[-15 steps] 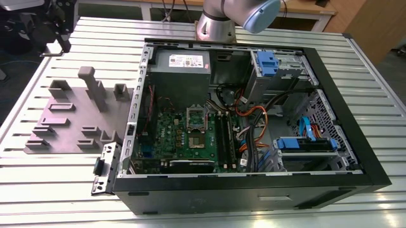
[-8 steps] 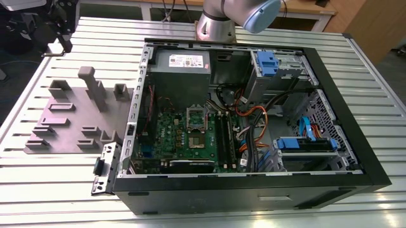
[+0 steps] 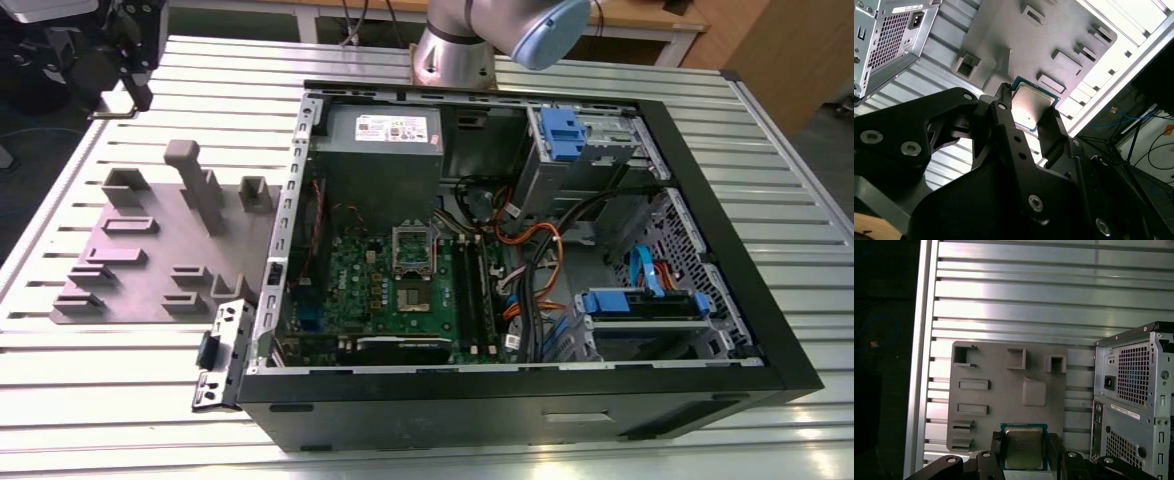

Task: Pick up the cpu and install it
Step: 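Pick up the cpu and move it towards the insertion slot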

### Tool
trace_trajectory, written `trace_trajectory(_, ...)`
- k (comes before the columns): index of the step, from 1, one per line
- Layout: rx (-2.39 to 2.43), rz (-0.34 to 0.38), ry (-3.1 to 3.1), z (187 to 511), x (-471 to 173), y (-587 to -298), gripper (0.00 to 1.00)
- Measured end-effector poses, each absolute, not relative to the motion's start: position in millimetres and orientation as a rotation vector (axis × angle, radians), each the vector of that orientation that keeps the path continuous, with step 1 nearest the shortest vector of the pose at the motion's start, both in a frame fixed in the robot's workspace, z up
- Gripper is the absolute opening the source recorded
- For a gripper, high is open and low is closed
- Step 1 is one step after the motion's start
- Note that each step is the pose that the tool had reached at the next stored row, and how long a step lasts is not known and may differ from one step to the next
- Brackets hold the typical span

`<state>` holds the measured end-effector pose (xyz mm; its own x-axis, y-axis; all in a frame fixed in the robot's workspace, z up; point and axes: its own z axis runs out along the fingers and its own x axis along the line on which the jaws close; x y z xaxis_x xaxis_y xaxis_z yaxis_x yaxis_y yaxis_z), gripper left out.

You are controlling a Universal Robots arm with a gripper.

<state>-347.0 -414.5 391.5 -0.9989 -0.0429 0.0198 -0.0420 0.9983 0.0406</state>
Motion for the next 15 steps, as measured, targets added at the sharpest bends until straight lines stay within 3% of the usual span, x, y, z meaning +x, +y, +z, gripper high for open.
trace_trajectory(15,0.066,-0.062,-3.12,391.5,-345.0,-414.6,0.45)
